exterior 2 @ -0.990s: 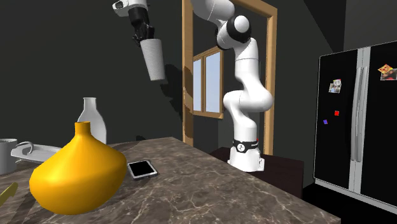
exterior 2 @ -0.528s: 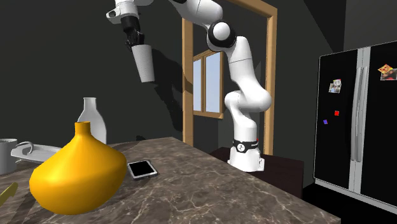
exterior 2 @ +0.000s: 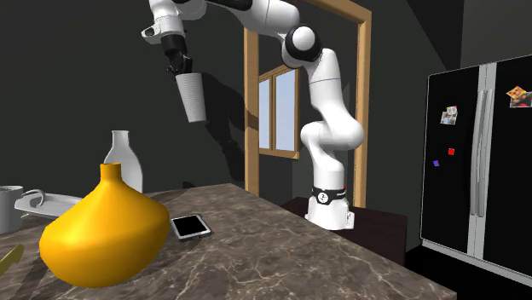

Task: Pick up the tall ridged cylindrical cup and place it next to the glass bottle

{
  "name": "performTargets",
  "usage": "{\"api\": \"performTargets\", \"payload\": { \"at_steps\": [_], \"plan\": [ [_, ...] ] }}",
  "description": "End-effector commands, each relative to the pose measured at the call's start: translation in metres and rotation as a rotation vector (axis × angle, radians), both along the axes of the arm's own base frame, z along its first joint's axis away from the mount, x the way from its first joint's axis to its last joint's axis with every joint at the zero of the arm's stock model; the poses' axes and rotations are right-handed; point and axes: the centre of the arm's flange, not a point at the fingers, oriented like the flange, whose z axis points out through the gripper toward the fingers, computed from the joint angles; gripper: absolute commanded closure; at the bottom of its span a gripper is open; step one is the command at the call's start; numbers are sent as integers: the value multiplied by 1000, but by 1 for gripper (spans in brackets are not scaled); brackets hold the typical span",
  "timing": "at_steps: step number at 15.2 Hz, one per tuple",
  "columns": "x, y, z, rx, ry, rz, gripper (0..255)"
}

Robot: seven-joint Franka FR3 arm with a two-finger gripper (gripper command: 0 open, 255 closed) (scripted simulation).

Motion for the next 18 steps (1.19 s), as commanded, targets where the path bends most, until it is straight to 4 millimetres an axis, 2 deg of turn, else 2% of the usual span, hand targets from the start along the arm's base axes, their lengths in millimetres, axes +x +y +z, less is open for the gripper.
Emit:
{"api": "performTargets", "payload": {
  "at_steps": [1, 18],
  "plan": [
    [0, -1, -12, 0, 0, 0, 255],
    [0, -1, -101, 0, 0, 0, 255]
  ]
}}
